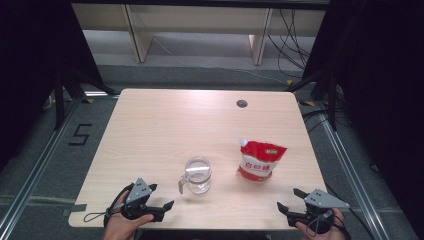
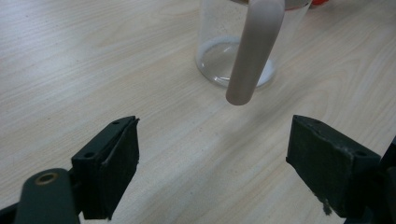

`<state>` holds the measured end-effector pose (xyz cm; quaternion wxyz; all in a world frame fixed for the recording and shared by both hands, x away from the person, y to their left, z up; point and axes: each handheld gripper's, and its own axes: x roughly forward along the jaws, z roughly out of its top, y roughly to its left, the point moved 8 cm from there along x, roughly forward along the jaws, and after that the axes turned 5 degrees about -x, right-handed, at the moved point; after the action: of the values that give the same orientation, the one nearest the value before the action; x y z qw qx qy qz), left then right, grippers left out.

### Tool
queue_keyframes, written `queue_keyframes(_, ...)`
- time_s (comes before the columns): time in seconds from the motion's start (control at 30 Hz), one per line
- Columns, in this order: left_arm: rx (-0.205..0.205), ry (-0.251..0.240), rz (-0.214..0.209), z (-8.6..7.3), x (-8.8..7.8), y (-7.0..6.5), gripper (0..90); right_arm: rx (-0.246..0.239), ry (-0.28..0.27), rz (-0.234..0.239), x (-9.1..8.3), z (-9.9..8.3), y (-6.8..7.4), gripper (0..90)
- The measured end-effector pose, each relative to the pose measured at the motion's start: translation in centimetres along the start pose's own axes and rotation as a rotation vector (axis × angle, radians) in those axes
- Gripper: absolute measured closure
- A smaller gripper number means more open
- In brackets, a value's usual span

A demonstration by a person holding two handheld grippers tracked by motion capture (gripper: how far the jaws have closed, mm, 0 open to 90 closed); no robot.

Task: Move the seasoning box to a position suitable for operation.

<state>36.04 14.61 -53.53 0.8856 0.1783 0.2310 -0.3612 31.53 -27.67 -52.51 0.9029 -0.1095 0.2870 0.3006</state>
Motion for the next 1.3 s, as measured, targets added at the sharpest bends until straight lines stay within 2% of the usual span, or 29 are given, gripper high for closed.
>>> queue_keyframes(0.07,-0.002,-0.002,0.001,0.0,0.0,0.0,16.5,0.0,0.002,-0.005,0.0,0.0,-0.1,24.3)
queue_keyframes(0.1,-0.007,0.001,-0.003,0.1,-0.1,-0.1,16.7,-0.025,-0.01,-0.006,0.0,0.1,-0.3,24.1)
queue_keyframes(0.17,-0.002,-0.001,0.005,0.1,-0.1,0.0,17.2,-0.026,-0.012,-0.005,0.1,0.1,-0.3,23.9)
queue_keyframes(0.2,-0.008,-0.008,0.002,0.2,-0.1,-0.1,19.0,0.001,-0.004,0.005,0.1,0.0,0.0,23.8)
queue_keyframes(0.23,-0.007,-0.019,0.004,0.4,0.0,-0.2,19.4,0.001,-0.004,0.005,0.1,0.0,0.0,23.8)
queue_keyframes(0.27,-0.004,-0.01,0.006,0.4,-0.1,-0.2,20.2,-0.002,-0.001,0.005,0.2,0.0,0.0,23.8)
queue_keyframes(0.3,-0.004,-0.01,0.006,0.4,-0.1,-0.2,21.0,-0.031,-0.008,0.01,0.2,0.0,-0.3,23.9)
queue_keyframes(0.33,-0.008,-0.014,0.0,0.7,0.1,-0.5,21.6,0.0,0.001,0.004,0.2,0.0,0.0,23.9)
queue_keyframes(0.37,-0.008,-0.014,0.0,0.7,0.1,-0.5,22.3,0.0,0.001,0.004,0.2,0.0,0.0,23.9)
queue_keyframes(0.53,-0.007,-0.03,0.008,1.5,0.5,-1.2,27.9,-0.012,-0.008,0.007,0.2,0.1,-0.2,24.4)
queue_keyframes(0.57,-0.011,-0.039,-0.003,1.7,0.8,-1.5,27.9,-0.011,-0.009,0.006,0.2,0.1,-0.2,24.4)
queue_keyframes(0.67,-0.016,-0.043,0.0,2.3,1.4,-2.0,32.3,-0.04,-0.004,0.002,0.5,0.0,-0.4,24.4)
queue_keyframes(0.73,-0.019,-0.03,-0.002,2.6,1.7,-2.3,33.0,-0.045,-0.004,0.017,0.5,0.0,-0.3,24.4)
queue_keyframes(0.8,-0.02,-0.039,0.008,3.5,2.1,-2.6,34.6,-0.026,-0.005,0.015,0.4,0.0,0.0,24.2)
queue_keyframes(0.93,-0.023,-0.052,0.015,4.3,2.3,-2.4,42.3,-0.024,0.015,0.016,0.4,-0.2,0.1,24.1)
queue_keyframes(1.0,-0.019,-0.059,0.008,4.6,2.5,-2.4,48.1,-0.042,0.01,0.02,0.5,-0.1,-0.1,24.1)
queue_keyframes(1.03,-0.017,-0.062,0.005,4.7,2.6,-2.3,49.8,-0.013,0.021,0.021,0.4,-0.2,0.2,24.1)
queue_keyframes(1.07,-0.024,-0.068,0.0,4.8,2.7,-2.4,52.5,-0.036,0.017,0.021,0.5,-0.2,0.0,24.1)
queue_keyframes(1.3,-0.021,-0.072,-0.007,5.0,2.8,-2.3,64.4,-0.051,0.01,0.032,0.6,-0.2,0.0,24.0)
